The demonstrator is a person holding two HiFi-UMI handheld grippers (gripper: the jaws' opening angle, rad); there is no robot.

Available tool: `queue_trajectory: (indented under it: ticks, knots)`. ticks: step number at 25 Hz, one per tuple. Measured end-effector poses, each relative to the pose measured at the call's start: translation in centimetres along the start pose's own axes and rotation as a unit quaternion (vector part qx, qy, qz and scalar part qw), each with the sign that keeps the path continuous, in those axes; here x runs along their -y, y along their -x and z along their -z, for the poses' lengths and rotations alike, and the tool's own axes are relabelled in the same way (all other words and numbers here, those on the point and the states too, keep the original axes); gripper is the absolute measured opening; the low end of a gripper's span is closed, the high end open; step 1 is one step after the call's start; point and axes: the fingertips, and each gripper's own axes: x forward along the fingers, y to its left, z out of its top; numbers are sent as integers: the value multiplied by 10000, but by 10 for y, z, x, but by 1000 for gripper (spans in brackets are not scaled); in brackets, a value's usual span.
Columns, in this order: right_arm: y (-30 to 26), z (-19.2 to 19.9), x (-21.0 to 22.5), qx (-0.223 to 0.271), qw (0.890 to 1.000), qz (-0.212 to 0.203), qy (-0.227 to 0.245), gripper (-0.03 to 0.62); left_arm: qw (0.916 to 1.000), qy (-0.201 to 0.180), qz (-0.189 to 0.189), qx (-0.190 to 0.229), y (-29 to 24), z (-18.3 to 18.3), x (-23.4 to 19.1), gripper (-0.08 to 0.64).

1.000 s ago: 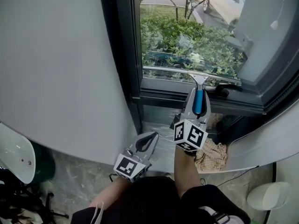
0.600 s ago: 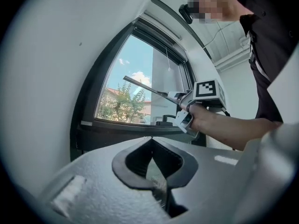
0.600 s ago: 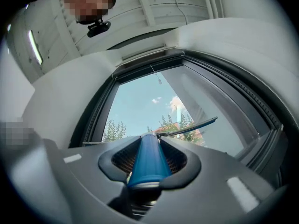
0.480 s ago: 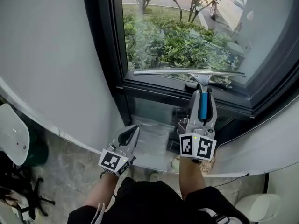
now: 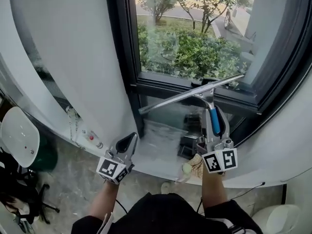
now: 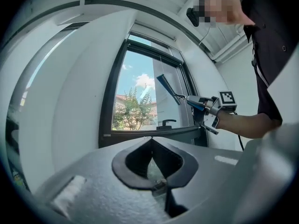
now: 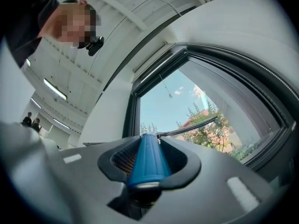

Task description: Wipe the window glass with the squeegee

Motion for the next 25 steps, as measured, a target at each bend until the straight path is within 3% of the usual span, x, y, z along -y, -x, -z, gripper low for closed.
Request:
queue_trajectory:
  ticks: [6, 14, 25]
  knots:
    - [73, 5, -47, -450, 9974, -131, -547, 133, 9998, 198, 3, -87, 79, 11, 21, 2]
    - [157, -6, -128, -905, 9925, -713, -413, 133, 9987, 371, -35, -334, 166, 18, 54, 2]
    - [188, -24, -169, -983, 9767, -1772, -714, 133, 9988, 232, -339, -255, 201, 5, 84, 2]
